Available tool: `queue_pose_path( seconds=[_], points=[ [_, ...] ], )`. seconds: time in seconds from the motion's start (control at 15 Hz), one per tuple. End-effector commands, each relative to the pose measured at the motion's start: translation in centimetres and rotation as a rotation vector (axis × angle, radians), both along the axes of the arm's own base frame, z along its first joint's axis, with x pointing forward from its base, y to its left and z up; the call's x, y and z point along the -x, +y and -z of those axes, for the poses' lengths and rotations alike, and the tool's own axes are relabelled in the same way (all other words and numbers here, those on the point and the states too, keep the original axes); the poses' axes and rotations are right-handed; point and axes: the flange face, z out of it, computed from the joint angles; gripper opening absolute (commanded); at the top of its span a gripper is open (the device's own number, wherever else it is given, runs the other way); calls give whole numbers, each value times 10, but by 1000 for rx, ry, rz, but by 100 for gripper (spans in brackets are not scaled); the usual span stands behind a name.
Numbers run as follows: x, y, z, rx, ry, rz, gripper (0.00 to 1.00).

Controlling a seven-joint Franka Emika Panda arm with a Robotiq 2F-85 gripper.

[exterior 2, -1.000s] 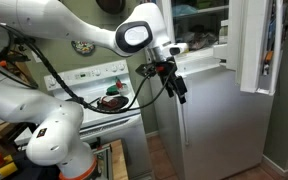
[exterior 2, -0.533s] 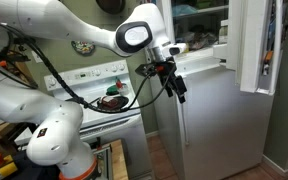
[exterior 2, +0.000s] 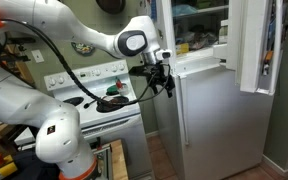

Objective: Put the sauce bottle inside the fridge

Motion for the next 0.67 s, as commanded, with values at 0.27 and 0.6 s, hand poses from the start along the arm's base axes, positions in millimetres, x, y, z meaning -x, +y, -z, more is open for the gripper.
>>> queue_pose_path(
  seconds=[0.27, 0.6],
  points=[
    [52, 105, 19, -61, 44, -418, 100],
    [92, 164, 26, -70, 76, -700, 100]
  ],
)
